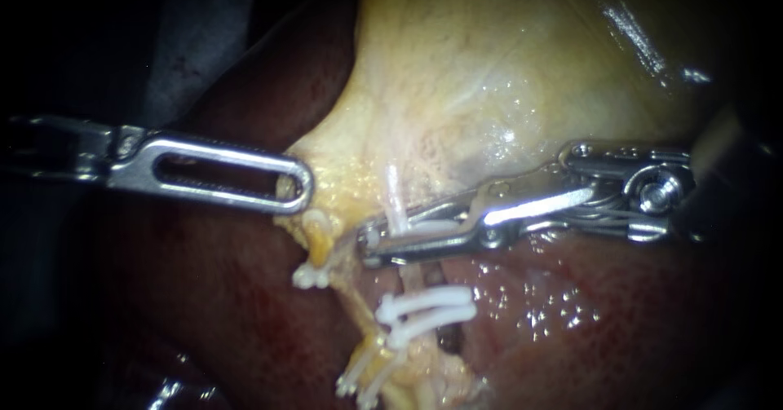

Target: Going back third clip right tube

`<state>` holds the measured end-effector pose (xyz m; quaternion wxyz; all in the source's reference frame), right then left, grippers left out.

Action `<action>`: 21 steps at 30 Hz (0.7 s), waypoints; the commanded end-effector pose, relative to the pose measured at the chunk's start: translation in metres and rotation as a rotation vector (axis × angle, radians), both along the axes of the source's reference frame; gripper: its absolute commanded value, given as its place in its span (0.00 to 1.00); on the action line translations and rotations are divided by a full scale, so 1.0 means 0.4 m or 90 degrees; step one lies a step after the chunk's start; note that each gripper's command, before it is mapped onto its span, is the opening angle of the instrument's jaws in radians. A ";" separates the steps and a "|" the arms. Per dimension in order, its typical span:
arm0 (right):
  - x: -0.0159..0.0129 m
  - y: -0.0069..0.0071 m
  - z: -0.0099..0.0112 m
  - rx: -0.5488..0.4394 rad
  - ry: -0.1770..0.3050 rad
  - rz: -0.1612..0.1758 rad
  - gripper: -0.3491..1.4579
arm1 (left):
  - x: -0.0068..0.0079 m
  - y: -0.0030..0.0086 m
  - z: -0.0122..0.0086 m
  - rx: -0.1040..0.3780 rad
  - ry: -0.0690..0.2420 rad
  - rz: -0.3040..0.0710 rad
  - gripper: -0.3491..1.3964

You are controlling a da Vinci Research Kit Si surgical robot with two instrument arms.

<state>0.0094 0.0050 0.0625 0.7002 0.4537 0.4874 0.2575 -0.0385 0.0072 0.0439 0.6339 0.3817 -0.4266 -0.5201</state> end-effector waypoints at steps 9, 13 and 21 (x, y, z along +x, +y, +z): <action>0.0001 -0.0002 -0.0001 0.000 0.000 -0.001 0.02 | -0.0001 -0.0001 0.0001 0.000 0.001 0.000 0.00; 0.0001 -0.0004 -0.0001 0.000 0.001 -0.001 0.02 | -0.0001 -0.0002 0.0002 0.000 0.001 0.000 0.00; 0.0015 -0.0019 0.0011 -0.035 0.012 -0.006 0.41 | -0.0001 -0.0002 0.0002 0.000 0.001 0.000 0.00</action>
